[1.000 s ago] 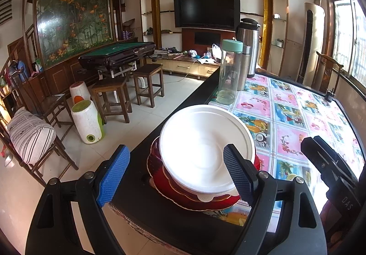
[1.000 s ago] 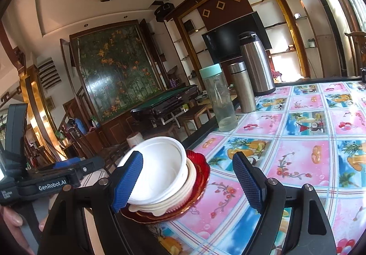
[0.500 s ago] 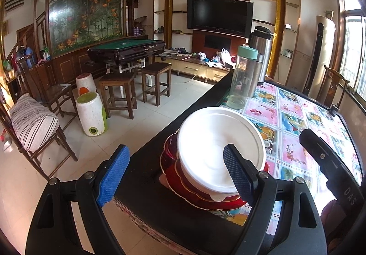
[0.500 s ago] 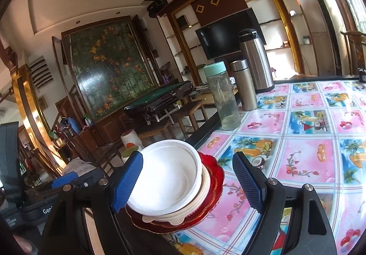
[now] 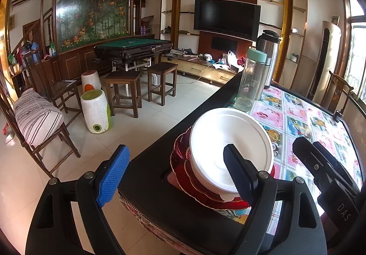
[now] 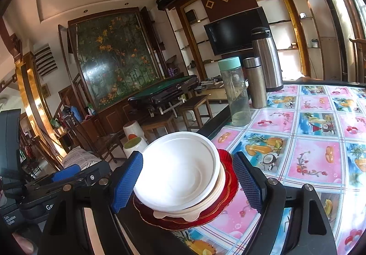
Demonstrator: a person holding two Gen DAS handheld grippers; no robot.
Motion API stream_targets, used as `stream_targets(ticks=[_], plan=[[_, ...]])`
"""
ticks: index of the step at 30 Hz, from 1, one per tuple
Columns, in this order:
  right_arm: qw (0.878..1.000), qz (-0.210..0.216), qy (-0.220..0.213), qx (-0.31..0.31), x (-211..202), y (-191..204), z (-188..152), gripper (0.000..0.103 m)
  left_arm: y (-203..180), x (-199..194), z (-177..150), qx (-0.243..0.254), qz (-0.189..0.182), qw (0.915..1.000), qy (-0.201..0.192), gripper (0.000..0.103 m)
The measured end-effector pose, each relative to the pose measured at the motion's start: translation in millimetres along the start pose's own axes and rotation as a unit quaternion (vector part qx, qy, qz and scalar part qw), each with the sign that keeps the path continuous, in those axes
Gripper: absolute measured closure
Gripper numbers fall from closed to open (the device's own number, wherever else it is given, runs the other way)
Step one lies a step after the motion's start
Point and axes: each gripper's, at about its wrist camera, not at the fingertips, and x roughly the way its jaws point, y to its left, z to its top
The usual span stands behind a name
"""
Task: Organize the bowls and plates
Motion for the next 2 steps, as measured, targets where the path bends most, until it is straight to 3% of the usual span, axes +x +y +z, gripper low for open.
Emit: stream_targets(ticks=[2], plan=[[1.0,-0.001,0.001,0.0,0.1,0.0,-0.2,0.02,-0.2,-0.4,-0.5,0.003,0.002,1.0,-0.001,0.018]])
